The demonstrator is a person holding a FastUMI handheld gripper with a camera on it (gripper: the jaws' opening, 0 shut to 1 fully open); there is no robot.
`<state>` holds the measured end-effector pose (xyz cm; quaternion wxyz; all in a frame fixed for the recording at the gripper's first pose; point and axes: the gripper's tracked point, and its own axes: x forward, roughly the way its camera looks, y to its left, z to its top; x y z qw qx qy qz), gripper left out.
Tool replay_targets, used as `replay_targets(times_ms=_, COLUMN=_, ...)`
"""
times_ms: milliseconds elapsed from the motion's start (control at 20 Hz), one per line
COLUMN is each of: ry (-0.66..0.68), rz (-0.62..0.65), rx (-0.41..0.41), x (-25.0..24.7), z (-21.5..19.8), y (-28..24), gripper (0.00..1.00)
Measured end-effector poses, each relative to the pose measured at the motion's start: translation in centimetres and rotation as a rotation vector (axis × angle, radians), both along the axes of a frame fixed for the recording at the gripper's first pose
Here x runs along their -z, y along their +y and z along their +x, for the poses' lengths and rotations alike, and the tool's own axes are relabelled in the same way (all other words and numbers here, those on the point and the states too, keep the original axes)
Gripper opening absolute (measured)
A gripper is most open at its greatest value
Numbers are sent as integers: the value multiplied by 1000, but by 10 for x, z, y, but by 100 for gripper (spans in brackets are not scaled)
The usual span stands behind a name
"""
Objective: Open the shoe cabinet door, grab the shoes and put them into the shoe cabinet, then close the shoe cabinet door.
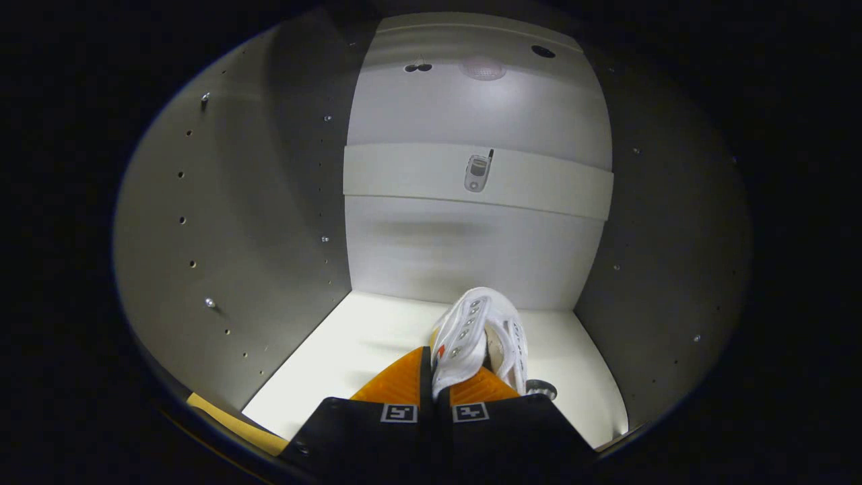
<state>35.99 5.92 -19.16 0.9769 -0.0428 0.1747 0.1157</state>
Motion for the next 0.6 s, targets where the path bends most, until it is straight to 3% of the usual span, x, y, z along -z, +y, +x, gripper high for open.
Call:
replay_targets(times_ms=400, ry=74, rz=44, rx=-27, x=21, z=4, y=10, gripper=5)
replay_targets(times_ms=450, ry=59, rz=48, rx=-26, x=16, z=0, y=11, gripper=17)
replay_targets(times_ms=600, ry=43, rz=42, rx=-19, x=14, z=-10, y=13, gripper=40)
